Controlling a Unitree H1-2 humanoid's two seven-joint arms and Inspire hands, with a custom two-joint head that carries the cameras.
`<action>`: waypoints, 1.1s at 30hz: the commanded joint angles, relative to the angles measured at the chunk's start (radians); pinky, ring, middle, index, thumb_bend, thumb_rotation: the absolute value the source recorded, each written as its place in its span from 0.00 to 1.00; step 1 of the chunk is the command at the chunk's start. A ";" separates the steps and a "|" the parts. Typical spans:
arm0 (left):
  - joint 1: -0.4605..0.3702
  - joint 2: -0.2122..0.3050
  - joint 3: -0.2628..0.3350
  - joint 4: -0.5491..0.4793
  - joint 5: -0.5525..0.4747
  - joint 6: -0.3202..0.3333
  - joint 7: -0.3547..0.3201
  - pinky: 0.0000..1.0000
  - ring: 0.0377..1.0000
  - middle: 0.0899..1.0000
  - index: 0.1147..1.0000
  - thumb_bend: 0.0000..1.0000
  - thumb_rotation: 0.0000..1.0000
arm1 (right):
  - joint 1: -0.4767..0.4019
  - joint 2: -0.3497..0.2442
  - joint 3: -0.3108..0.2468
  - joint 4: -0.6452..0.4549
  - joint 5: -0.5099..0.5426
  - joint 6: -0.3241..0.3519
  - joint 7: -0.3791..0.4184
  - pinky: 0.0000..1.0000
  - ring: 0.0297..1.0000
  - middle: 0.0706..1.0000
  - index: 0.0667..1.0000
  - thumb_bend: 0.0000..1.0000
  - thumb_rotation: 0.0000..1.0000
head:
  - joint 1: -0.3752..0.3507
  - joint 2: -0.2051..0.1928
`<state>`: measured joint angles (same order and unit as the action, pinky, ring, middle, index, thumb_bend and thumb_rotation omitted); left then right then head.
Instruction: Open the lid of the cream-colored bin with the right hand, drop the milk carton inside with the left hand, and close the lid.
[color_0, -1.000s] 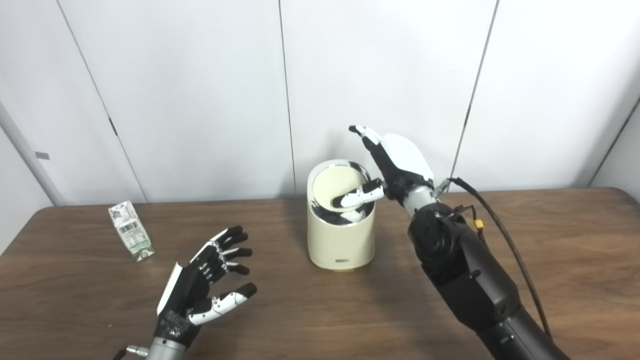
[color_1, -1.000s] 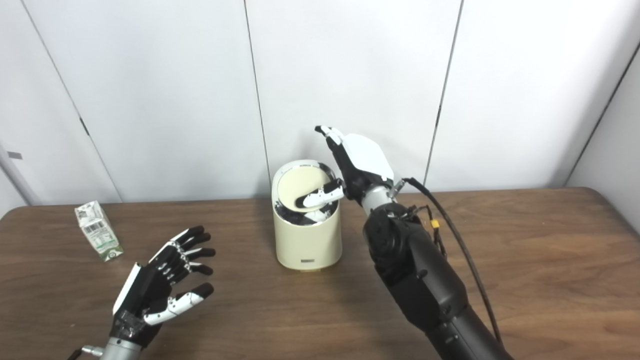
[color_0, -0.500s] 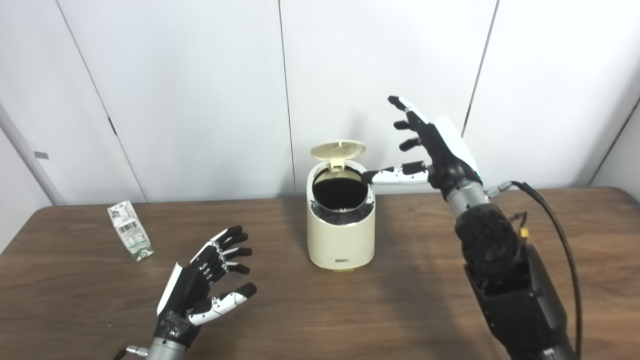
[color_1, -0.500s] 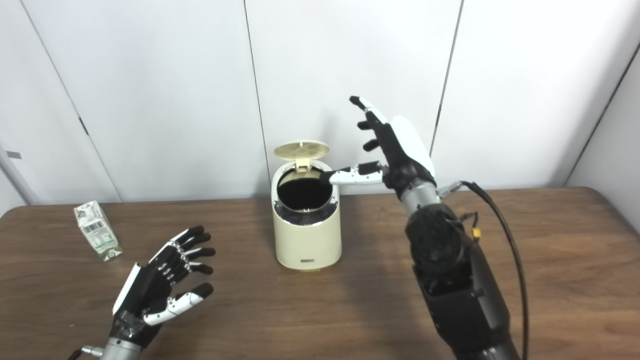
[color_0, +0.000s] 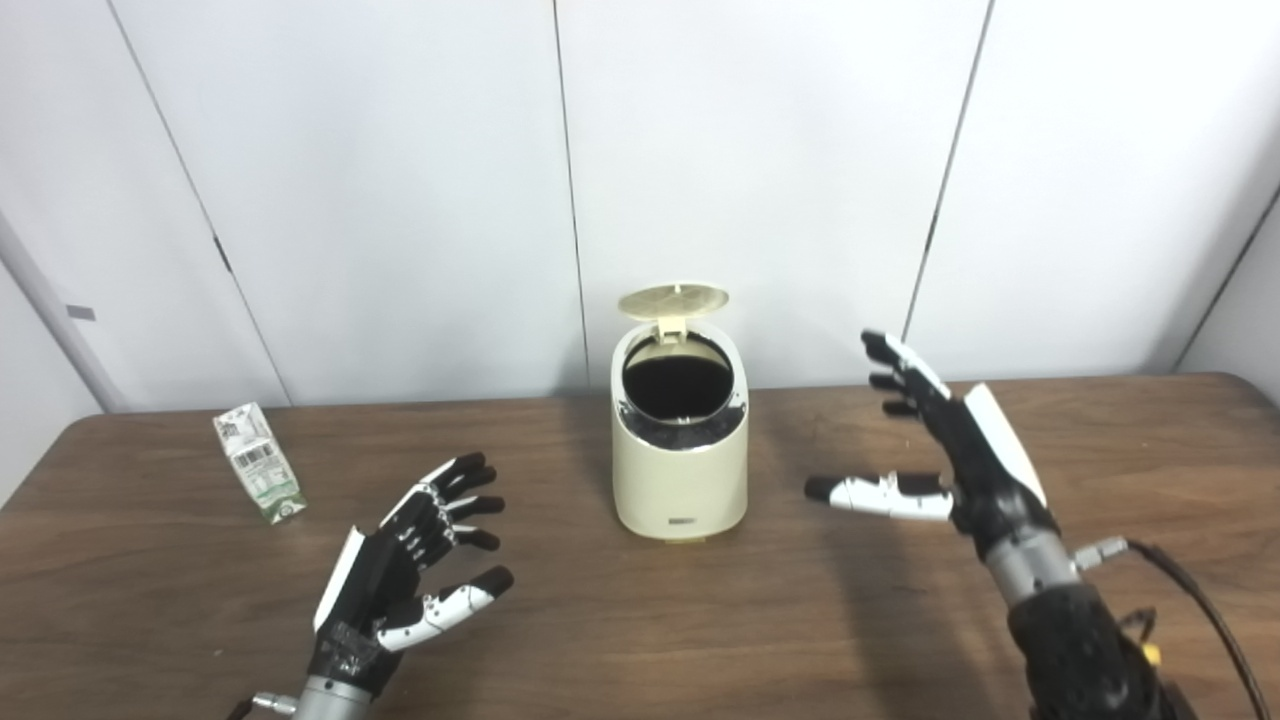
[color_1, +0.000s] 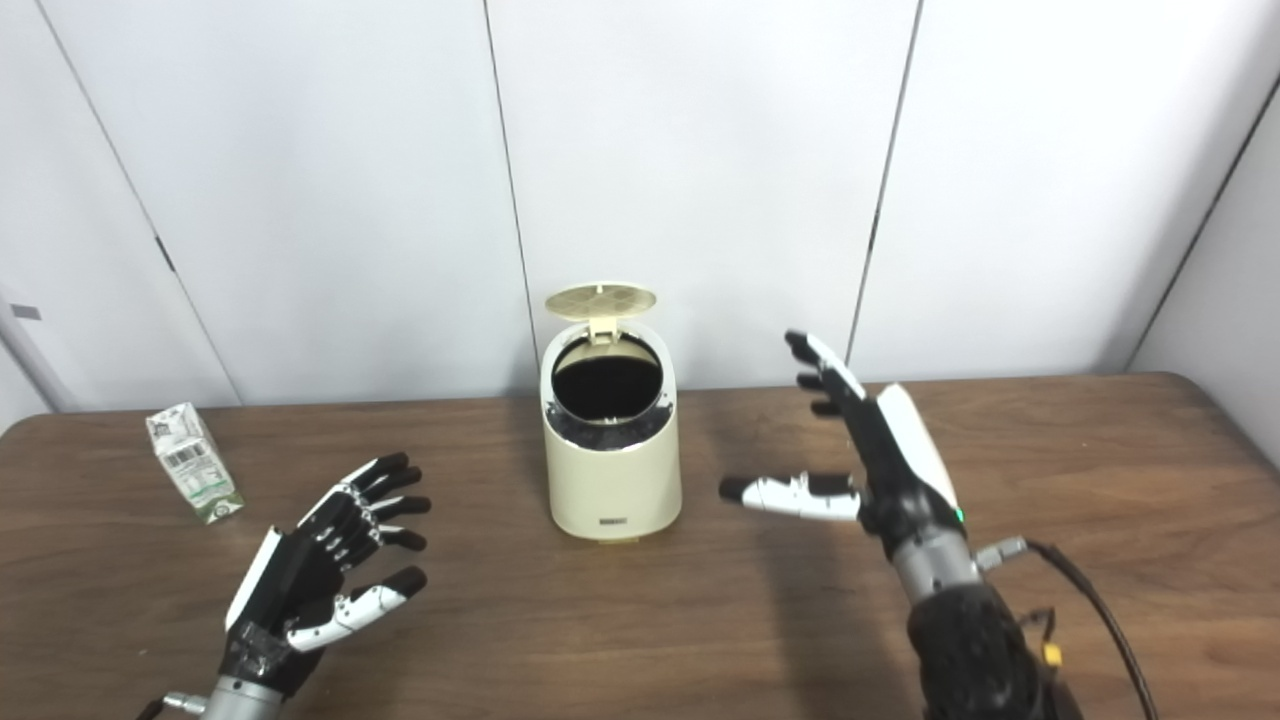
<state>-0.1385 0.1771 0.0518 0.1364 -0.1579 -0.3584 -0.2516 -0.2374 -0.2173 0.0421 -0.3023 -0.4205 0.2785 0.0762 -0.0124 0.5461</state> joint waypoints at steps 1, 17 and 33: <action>0.011 -0.010 -0.005 0.000 -0.010 -0.016 0.004 0.60 0.74 0.82 0.86 0.73 0.18 | -0.012 0.006 -0.021 -0.024 0.034 -0.060 -0.028 0.81 0.86 0.93 0.91 0.85 0.32 | 0.002 -0.002; 0.011 0.055 0.125 -0.236 0.148 -0.014 0.148 0.56 0.69 0.75 0.78 0.80 0.19 | 0.099 -0.015 -0.043 0.039 0.086 -0.174 -0.050 0.78 0.87 0.92 0.92 0.81 0.26 | 0.243 -0.090; -0.130 0.319 0.319 -0.258 0.271 0.108 0.249 0.75 0.84 0.85 0.83 0.87 0.19 | 0.071 -0.029 -0.030 0.086 0.090 -0.207 -0.043 0.48 0.76 0.86 0.87 0.97 0.51 | 0.450 -0.186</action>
<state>-0.2240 0.4527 0.3542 -0.1012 0.1209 -0.2436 -0.0119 -0.1280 -0.2263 0.0149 -0.2020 -0.3261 0.1219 0.0428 0.4325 0.3651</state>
